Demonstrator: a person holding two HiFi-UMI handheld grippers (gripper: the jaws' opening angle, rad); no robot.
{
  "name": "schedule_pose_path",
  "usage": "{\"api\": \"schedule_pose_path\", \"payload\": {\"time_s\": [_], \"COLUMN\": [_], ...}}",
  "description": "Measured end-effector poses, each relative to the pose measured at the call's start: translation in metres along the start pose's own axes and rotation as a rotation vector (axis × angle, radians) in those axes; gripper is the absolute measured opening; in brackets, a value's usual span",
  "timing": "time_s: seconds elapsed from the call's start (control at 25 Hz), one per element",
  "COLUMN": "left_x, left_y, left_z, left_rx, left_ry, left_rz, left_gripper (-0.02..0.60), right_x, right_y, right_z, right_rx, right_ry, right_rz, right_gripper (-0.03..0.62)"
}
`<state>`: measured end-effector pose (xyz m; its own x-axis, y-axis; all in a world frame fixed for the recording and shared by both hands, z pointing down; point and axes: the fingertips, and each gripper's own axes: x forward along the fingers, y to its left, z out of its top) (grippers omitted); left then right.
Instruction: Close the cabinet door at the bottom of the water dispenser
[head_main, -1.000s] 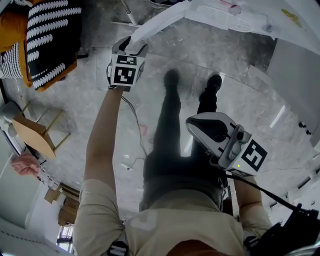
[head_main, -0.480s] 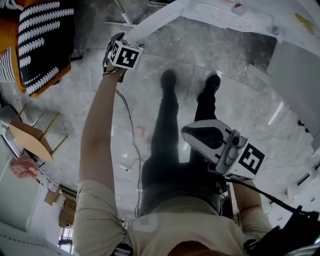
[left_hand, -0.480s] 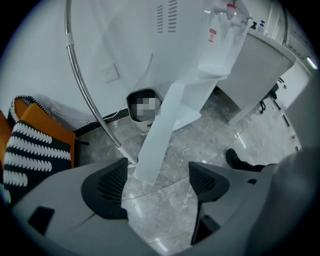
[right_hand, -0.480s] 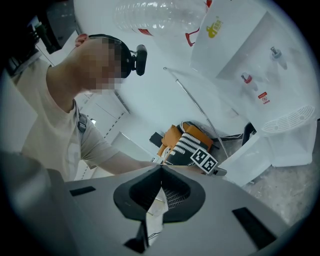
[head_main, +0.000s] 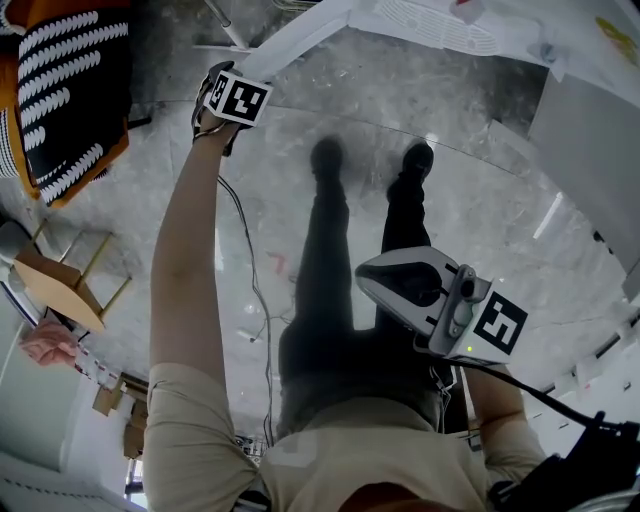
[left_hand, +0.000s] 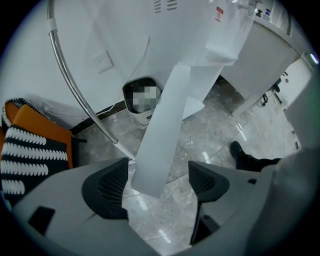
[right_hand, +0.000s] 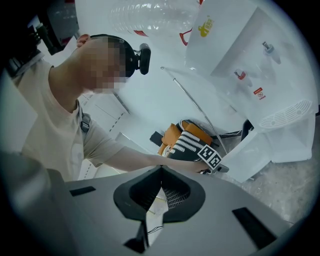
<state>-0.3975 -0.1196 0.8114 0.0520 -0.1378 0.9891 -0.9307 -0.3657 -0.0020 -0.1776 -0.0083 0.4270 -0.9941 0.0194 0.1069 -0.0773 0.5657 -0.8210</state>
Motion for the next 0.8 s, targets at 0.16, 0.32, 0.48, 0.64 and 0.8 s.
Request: {"api": "schedule_pose_path", "payload": {"time_s": [0.16, 0.32, 0.48, 0.64, 0.8], "left_x": [0.005, 0.002, 0.007, 0.018, 0.014], "left_y": [0.003, 0.01, 0.003, -0.008, -0.01], "left_z": [-0.002, -0.003, -0.007, -0.012, -0.01], "left_rx": [-0.063, -0.09, -0.097, -0.103, -0.059], "left_ry": [0.01, -0.008, 0.026, 0.05, 0.054], "left_rz": [-0.007, 0.021, -0.014, -0.052, -0.016], "left_gripper": [0.345, 0.344, 0.344, 0.316, 0.205], "right_x": [-0.004, -0.005, -0.007, -0.011, -0.023], "right_y": [0.0, 0.002, -0.001, -0.004, -0.013], "right_z": [0.003, 0.004, 0.004, 0.005, 0.002], "right_rx": [0.002, 0.011, 0.009, 0.015, 0.016], "right_ry": [-0.003, -0.007, -0.014, -0.026, -0.026], "right_rz": [-0.008, -0.011, -0.019, -0.021, -0.036], "right_gripper": [0.014, 0.014, 0.014, 0.014, 0.014]}}
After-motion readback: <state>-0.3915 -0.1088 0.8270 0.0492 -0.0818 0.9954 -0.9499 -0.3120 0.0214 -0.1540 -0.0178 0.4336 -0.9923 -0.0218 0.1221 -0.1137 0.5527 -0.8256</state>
